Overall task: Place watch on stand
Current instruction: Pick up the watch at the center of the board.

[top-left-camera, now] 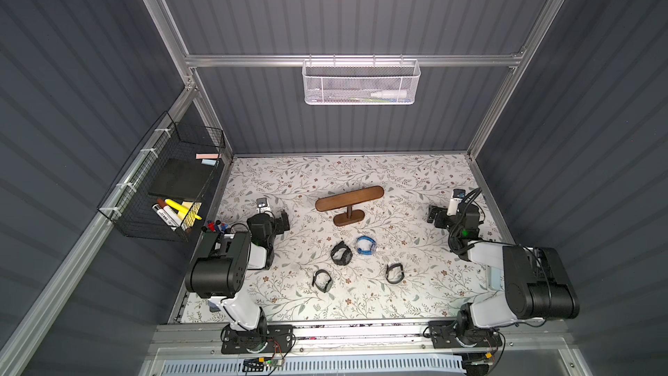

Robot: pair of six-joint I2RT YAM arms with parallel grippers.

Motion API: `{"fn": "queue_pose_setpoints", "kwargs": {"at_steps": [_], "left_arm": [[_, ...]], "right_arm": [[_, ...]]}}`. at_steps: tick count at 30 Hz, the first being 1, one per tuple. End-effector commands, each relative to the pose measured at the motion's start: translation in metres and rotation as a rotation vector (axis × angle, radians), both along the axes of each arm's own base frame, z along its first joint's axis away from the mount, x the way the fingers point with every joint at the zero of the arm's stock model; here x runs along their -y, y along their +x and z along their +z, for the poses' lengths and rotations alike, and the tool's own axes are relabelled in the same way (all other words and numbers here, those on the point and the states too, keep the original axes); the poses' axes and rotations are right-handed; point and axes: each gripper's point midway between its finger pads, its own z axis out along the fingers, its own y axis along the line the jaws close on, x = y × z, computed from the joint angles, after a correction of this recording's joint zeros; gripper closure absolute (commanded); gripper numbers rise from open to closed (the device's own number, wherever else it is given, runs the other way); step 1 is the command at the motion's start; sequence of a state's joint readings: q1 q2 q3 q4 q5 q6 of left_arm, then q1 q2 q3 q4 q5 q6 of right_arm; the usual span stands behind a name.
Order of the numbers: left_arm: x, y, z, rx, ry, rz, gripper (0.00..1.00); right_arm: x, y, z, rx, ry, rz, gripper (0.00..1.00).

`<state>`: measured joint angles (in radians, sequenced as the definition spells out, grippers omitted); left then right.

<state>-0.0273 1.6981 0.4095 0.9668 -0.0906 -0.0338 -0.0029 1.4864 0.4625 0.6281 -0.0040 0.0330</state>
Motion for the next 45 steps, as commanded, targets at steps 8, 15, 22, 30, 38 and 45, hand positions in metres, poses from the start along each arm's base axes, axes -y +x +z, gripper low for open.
{"fn": "queue_pose_setpoints", "kwargs": {"at_steps": [8, 15, 22, 30, 38, 45], "left_arm": [[0.0, 0.006, 0.004, 0.009, -0.004, 0.01, 0.0], [-0.009, 0.006, 0.025, 0.025, -0.013, 0.069, 0.01], [-0.008, -0.003, 0.073, -0.045, -0.101, 0.17, 0.07], [0.038, -0.049, 0.093, -0.304, -0.091, 0.097, 0.21], [0.086, -0.114, 0.127, -0.392, -0.326, -0.137, 0.37], [0.149, -0.141, 0.117, -0.519, -0.428, -0.462, 0.39]], "right_arm": [[-0.003, 0.003, 0.006, 0.022, -0.005, 0.017, 0.01], [-0.005, 0.003, 0.032, 0.104, -0.041, 0.047, 0.01], [-0.026, -0.033, 0.09, -0.032, 0.109, 0.058, 0.01], [-0.084, -0.101, 0.085, -0.227, 0.323, 0.159, 0.01], [-0.13, -0.149, 0.058, -0.358, 0.408, 0.224, 0.01], [-0.179, -0.161, 0.039, -0.444, 0.42, 0.324, 0.01]]}}
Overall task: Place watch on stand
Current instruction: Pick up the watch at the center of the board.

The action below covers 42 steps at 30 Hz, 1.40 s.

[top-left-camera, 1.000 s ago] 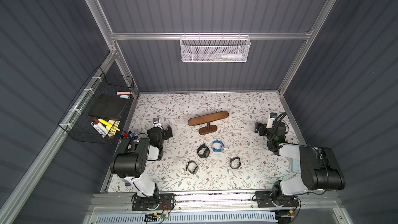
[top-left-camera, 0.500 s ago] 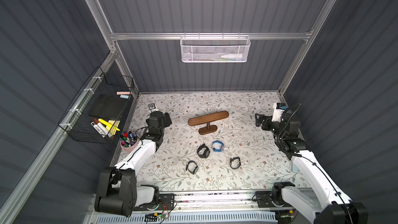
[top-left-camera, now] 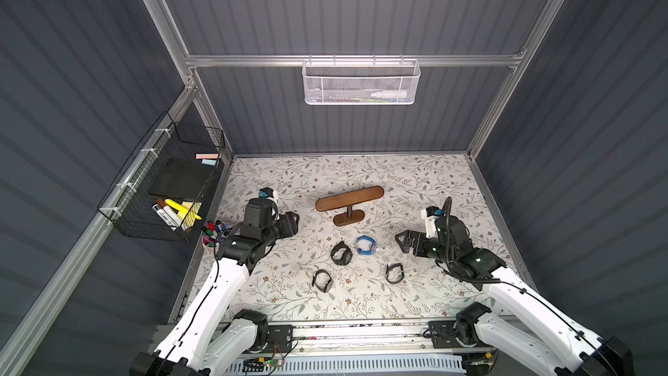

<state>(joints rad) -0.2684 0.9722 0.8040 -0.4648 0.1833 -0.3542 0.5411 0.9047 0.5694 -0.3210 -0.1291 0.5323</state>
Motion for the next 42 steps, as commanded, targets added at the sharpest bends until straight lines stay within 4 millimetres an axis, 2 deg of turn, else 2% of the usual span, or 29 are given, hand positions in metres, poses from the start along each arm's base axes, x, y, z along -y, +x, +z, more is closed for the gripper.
{"fn": "queue_pose_setpoints", "kwargs": {"at_steps": [1, 8, 11, 14, 23, 30, 42], "left_arm": [[0.042, -0.028, -0.018, -0.144, -0.064, -0.216, 0.39], [0.099, -0.045, -0.056, -0.208, 0.141, -0.385, 0.43], [0.116, -0.047, -0.067, -0.19, 0.2, -0.412, 0.45], [0.128, -0.048, -0.077, -0.175, 0.263, -0.432, 0.48], [0.149, -0.044, -0.097, -0.167, 0.315, -0.482, 0.53], [0.158, -0.042, -0.112, -0.192, 0.337, -0.519, 0.58], [0.168, -0.051, -0.132, -0.253, 0.332, -0.565, 0.66]], "right_arm": [[-0.02, -0.004, -0.009, -0.052, 0.026, 0.005, 0.01], [-0.062, -0.022, -0.019, -0.098, 0.033, 0.082, 0.01], [-0.073, -0.032, -0.024, -0.112, 0.033, 0.106, 0.01], [-0.073, -0.039, -0.028, -0.121, 0.036, 0.104, 0.01], [-0.065, -0.044, -0.031, -0.112, 0.049, 0.089, 0.01], [-0.065, -0.042, -0.03, -0.101, 0.042, 0.088, 0.01], [-0.06, -0.04, -0.028, -0.088, 0.02, 0.07, 0.01]]}}
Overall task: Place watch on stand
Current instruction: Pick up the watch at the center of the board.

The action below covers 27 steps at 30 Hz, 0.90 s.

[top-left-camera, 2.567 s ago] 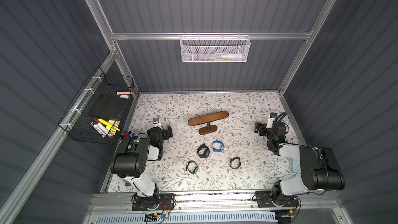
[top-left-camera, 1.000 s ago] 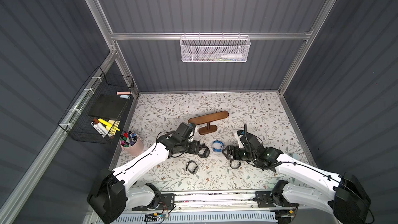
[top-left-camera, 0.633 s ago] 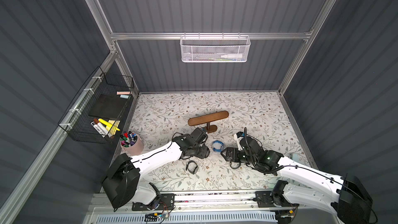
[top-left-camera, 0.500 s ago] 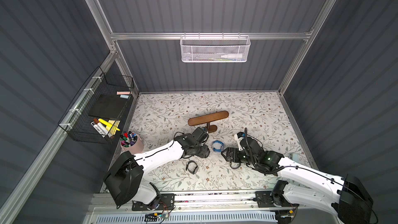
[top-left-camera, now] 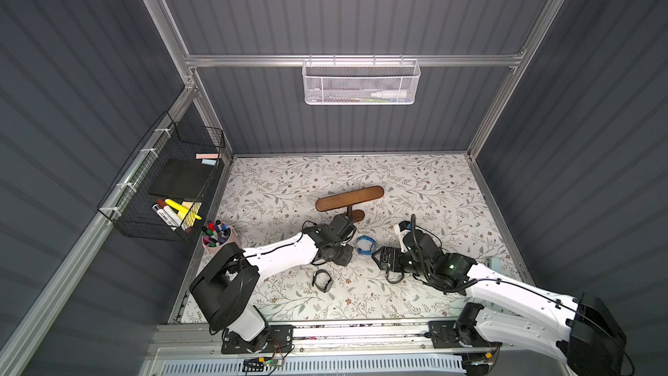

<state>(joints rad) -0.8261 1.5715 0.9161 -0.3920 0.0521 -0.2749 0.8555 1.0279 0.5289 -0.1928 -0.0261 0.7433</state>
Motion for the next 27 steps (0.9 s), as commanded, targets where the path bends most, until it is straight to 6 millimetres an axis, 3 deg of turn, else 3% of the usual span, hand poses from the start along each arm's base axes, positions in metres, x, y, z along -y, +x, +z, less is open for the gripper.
{"fn": "queue_pose_setpoints", "kwargs": {"at_steps": [1, 7, 15, 20, 24, 27], "left_arm": [[0.013, 0.001, 0.003, 0.001, -0.022, -0.035, 0.67], [0.015, 0.0, 0.0, -0.01, -0.025, -0.041, 0.68], [0.023, -0.005, 0.007, -0.031, -0.063, -0.065, 0.84], [0.033, -0.018, 0.042, -0.078, -0.16, -0.099, 0.87], [0.036, -0.019, 0.081, -0.162, -0.302, -0.108, 0.91], [0.027, -0.013, 0.111, -0.221, -0.423, -0.071, 0.94]], "right_arm": [[0.005, 0.001, 0.002, 0.004, -0.014, -0.027, 0.01], [0.008, 0.001, 0.001, 0.009, -0.024, -0.036, 0.01], [0.01, 0.005, 0.004, 0.03, -0.035, -0.045, 0.01], [0.018, 0.018, 0.02, 0.136, -0.1, -0.039, 0.01], [0.024, 0.033, 0.051, 0.268, -0.159, -0.018, 0.01], [0.029, 0.044, 0.074, 0.346, -0.16, -0.009, 0.01]]}}
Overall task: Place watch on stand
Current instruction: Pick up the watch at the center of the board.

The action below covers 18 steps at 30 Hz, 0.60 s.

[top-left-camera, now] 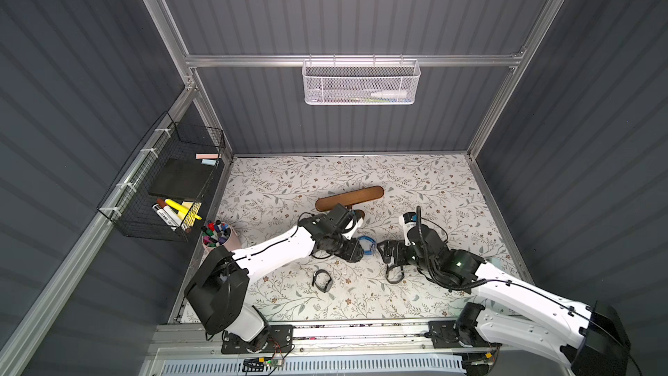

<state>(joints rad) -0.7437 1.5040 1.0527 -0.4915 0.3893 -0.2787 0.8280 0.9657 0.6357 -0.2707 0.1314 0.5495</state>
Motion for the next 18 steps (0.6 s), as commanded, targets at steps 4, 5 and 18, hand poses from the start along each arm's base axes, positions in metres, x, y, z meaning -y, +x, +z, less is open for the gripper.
{"fn": "queue_pose_setpoints", "kwargs": {"at_steps": [4, 5, 18], "left_arm": [[-0.014, 0.0, 0.077, -0.129, -0.251, 0.03, 0.95], [-0.015, 0.001, 0.086, -0.143, -0.292, 0.031, 0.95], [-0.042, 0.033, 0.142, -0.211, -0.656, 0.163, 0.99]], "right_arm": [[0.013, 0.028, 0.047, 0.166, 0.018, 0.034, 0.01], [0.013, 0.032, 0.051, 0.178, 0.039, 0.042, 0.01], [-0.052, 0.019, 0.084, 0.182, 0.246, 0.372, 0.08]]}}
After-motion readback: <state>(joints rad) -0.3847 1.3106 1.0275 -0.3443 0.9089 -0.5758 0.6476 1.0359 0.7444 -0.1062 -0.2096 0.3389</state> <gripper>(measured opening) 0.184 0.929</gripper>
